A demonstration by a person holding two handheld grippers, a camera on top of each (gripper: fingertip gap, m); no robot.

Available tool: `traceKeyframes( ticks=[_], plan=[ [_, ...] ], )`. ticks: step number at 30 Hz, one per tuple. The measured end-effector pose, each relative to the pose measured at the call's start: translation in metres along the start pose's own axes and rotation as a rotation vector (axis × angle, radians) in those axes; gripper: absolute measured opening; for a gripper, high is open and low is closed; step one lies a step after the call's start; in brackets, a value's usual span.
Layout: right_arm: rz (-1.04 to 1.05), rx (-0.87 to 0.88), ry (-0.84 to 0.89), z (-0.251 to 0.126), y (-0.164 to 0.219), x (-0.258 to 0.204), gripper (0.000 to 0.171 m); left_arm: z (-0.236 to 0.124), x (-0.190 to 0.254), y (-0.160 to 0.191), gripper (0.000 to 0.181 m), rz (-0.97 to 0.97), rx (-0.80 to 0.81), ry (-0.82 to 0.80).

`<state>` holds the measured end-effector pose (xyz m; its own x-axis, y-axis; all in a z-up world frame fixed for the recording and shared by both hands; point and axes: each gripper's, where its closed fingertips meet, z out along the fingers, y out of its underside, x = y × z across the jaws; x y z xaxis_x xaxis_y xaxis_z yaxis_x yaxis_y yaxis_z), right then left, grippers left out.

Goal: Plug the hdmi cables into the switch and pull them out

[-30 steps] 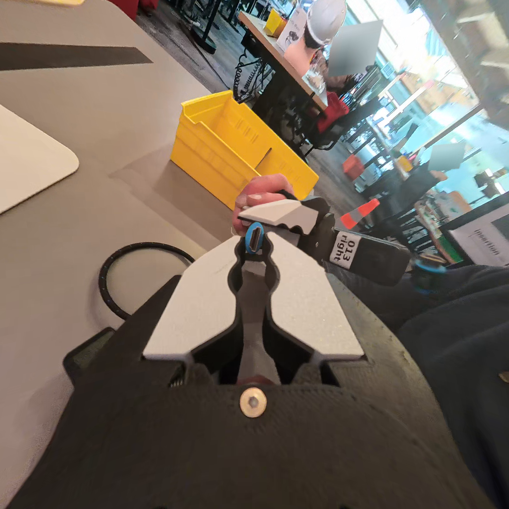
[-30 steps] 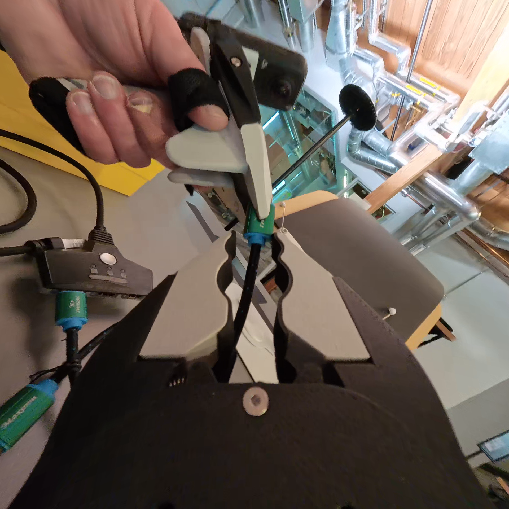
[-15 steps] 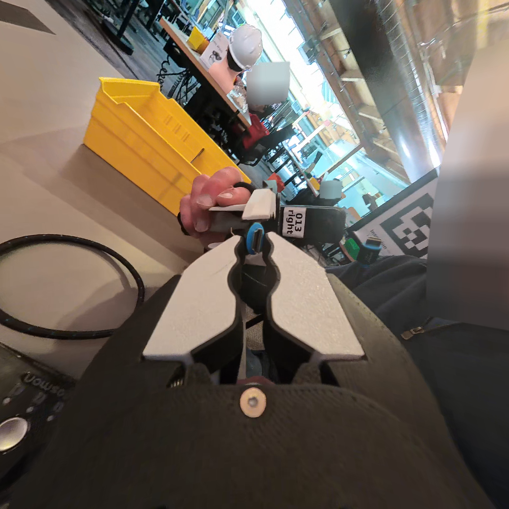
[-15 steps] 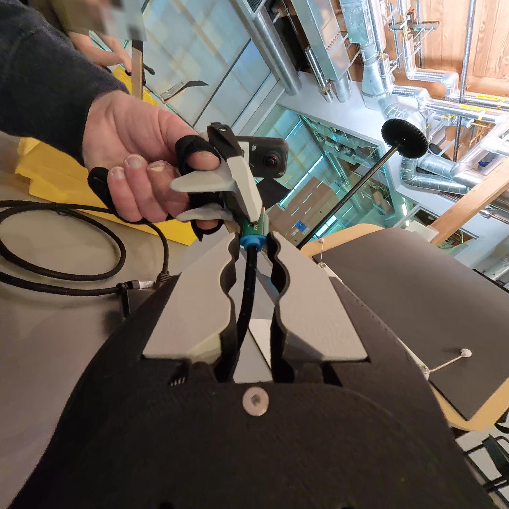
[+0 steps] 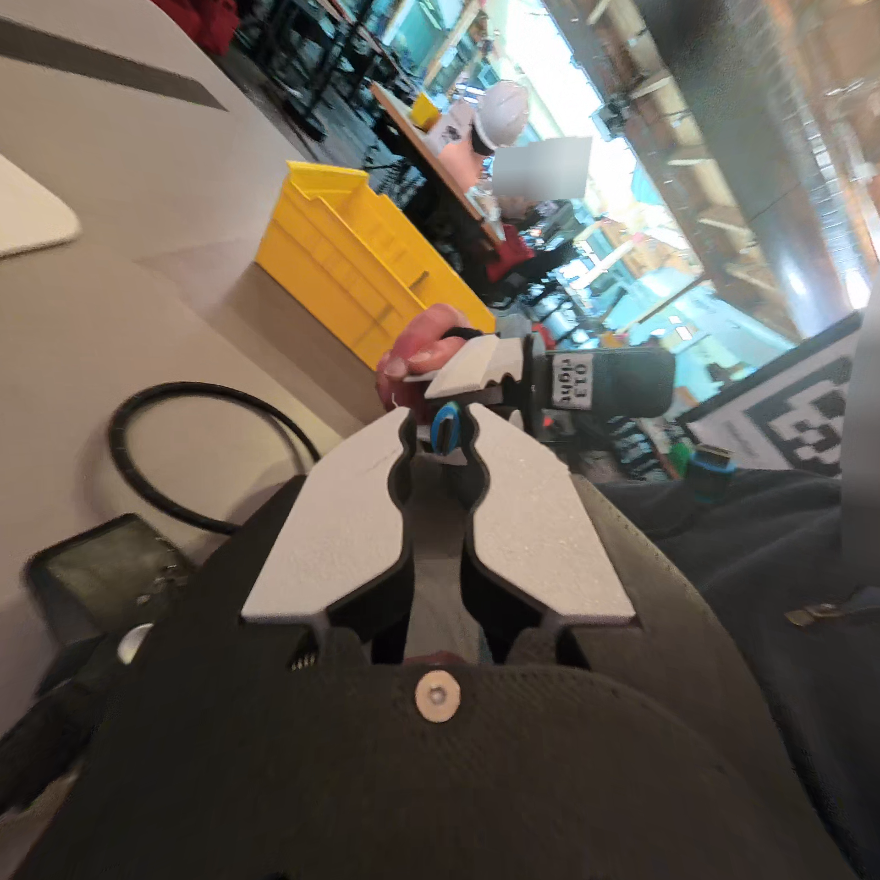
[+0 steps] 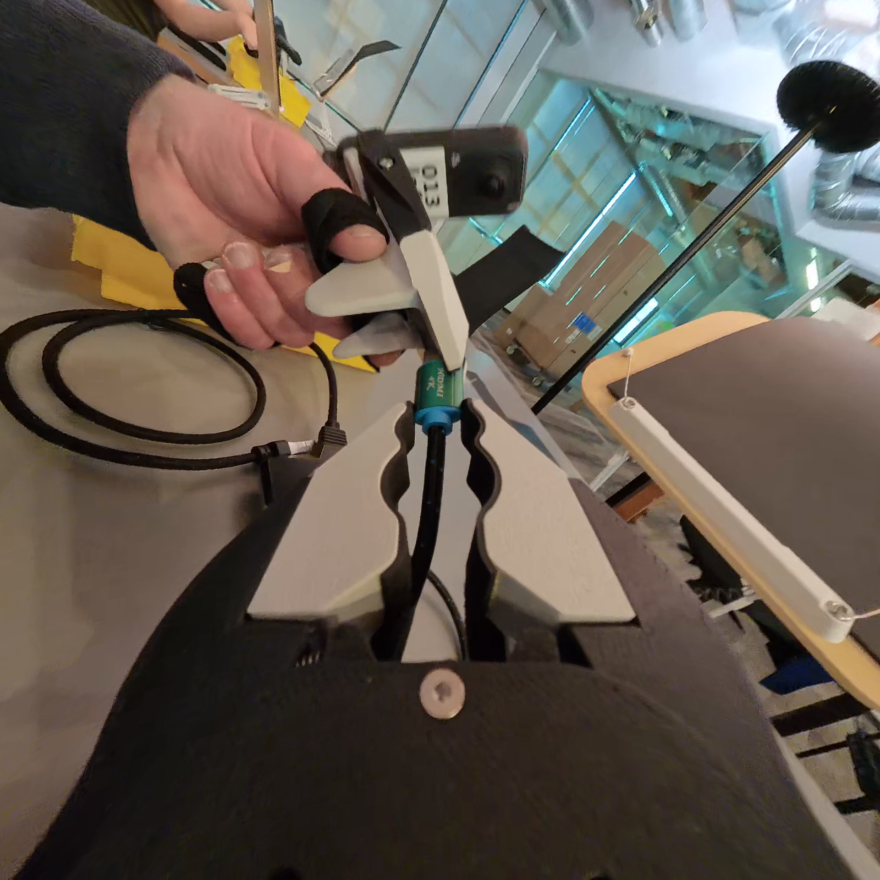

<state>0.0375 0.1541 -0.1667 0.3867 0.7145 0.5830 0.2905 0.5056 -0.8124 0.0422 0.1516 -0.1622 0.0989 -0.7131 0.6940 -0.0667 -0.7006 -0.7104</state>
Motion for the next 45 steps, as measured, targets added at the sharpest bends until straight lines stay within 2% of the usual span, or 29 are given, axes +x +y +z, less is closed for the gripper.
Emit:
traceKeyframes(
  ticks=[3, 5, 16, 25, 30, 34, 42, 45],
  plan=[
    [0.045, -0.02, -0.032, 0.002, 0.005, -0.003, 0.017, -0.004, -0.006, 0.003, 0.016, 0.071, -0.044, -0.082],
    [0.038, -0.011, -0.042, 0.002, 0.004, -0.005, 0.017, -0.002, -0.001, 0.009, 0.011, 0.05, -0.077, -0.048],
    [-0.094, 0.102, -0.026, -0.002, -0.017, -0.013, 0.018, -0.007, 0.019, 0.015, 0.011, -0.125, -0.031, 0.177],
    [-0.178, 0.126, -0.058, -0.003, -0.021, -0.025, 0.02, -0.002, 0.024, 0.027, 0.012, -0.148, -0.076, 0.207],
    [-0.224, 0.113, -0.097, -0.008, -0.02, -0.03, 0.026, -0.003, 0.025, 0.028, 0.011, -0.163, -0.078, 0.22],
    [-0.203, 0.118, -0.109, -0.012, -0.019, -0.027, 0.018, -0.006, 0.026, 0.029, 0.012, -0.174, -0.075, 0.23],
    [-0.132, 0.111, -0.164, -0.013, -0.019, -0.032, 0.017, -0.006, 0.028, 0.034, 0.012, -0.205, -0.077, 0.266],
    [-0.078, 0.067, -0.174, -0.009, -0.01, -0.03, 0.017, -0.004, 0.019, 0.033, 0.011, -0.195, -0.068, 0.218]
  ],
)
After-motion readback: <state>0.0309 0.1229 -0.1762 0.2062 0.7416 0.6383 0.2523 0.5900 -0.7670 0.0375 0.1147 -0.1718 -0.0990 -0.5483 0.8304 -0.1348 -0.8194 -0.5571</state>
